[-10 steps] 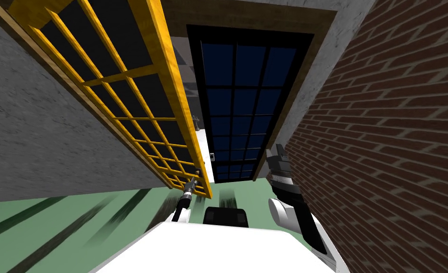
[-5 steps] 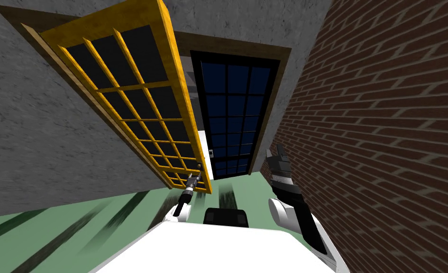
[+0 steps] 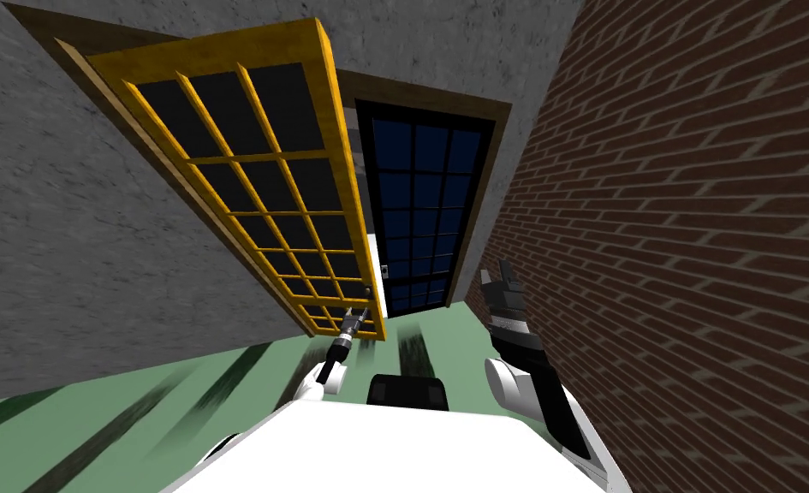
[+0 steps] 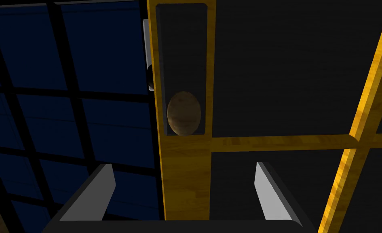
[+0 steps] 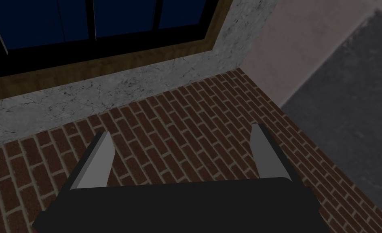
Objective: Pull the door open
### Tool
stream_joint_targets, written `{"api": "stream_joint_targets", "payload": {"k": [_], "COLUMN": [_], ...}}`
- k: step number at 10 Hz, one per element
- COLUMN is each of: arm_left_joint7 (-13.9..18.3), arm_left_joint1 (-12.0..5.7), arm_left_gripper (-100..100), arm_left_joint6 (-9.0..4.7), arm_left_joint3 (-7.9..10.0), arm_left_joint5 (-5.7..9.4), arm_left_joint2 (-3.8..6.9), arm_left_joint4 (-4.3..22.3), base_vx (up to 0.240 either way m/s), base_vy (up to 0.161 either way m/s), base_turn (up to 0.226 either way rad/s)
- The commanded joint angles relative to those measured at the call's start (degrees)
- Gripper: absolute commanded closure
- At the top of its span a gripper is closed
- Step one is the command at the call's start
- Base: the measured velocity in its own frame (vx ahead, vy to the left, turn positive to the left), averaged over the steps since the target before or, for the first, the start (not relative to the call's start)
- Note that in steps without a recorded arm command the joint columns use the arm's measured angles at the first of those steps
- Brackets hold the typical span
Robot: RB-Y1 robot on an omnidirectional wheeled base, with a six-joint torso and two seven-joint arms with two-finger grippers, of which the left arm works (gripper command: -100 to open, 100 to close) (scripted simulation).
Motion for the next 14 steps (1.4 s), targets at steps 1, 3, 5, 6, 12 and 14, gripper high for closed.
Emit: {"api": "stream_joint_targets", "payload": {"k": [1, 3, 5, 6, 12, 14], "arm_left_joint7": [0.25, 0.82, 1.69, 2.15, 2.95, 2.95], "arm_left_joint1": [0.79, 0.95, 1.50, 1.79, 1.67, 1.67], "arm_left_gripper": [-100, -100, -100, -100, 100, 100], "arm_left_joint6": [0.94, 0.00, -0.89, -1.36, -2.87, -2.87], "arm_left_joint3": [-0.33, 0.41, 1.23, 1.67, 2.66, 2.66], "arm_left_joint5": [-0.23, 0.32, 0.94, 1.27, 2.02, 2.02], "arm_left_joint2": [-0.08, 0.93, 2.19, 2.86, 4.36, 4.36], "arm_left_joint4": [-1.77, -0.86, -0.39, -0.15, 1.59, 1.59], "base_vx": [-0.035, 0.047, 0.215, 0.213, 0.111, -0.015], "base_vy": [0.030, -0.018, -0.095, -0.044, -0.003, 0.003], "base_turn": [0.010, -0.079, -0.143, -0.130, -0.053, -0.006]}}
